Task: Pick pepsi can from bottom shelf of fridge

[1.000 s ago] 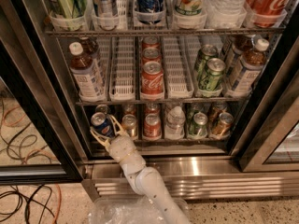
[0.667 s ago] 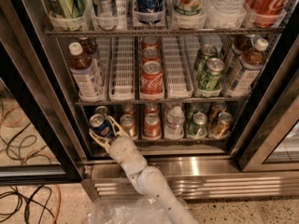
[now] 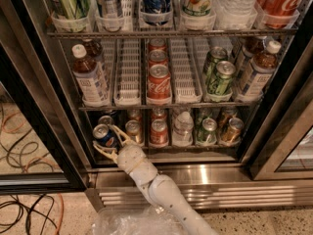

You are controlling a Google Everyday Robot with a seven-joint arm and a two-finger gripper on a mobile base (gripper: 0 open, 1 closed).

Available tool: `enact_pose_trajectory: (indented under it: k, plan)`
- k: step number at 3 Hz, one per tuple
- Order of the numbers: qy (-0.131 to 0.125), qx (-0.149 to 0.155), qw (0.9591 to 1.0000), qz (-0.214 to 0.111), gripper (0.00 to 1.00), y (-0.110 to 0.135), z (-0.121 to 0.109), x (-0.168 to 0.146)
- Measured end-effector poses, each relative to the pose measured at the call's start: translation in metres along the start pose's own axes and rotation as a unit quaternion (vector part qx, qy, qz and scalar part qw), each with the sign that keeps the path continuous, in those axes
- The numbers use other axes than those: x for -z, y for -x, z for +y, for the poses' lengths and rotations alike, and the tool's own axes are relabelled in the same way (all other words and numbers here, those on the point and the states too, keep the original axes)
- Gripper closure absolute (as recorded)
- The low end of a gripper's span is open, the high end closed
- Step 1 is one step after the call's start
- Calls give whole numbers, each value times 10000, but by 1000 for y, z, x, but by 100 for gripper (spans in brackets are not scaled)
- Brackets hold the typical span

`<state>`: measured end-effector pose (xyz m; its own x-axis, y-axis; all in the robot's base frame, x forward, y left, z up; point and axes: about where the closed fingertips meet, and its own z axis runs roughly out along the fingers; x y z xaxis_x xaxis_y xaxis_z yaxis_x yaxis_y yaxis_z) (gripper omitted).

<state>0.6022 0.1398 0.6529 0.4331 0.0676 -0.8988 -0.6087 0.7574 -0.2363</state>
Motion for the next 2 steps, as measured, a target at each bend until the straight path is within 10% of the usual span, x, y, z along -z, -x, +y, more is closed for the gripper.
enact_pose_trajectory:
  k: [2]
  plan:
    - [645, -459, 9952, 582, 100, -5, 17, 37]
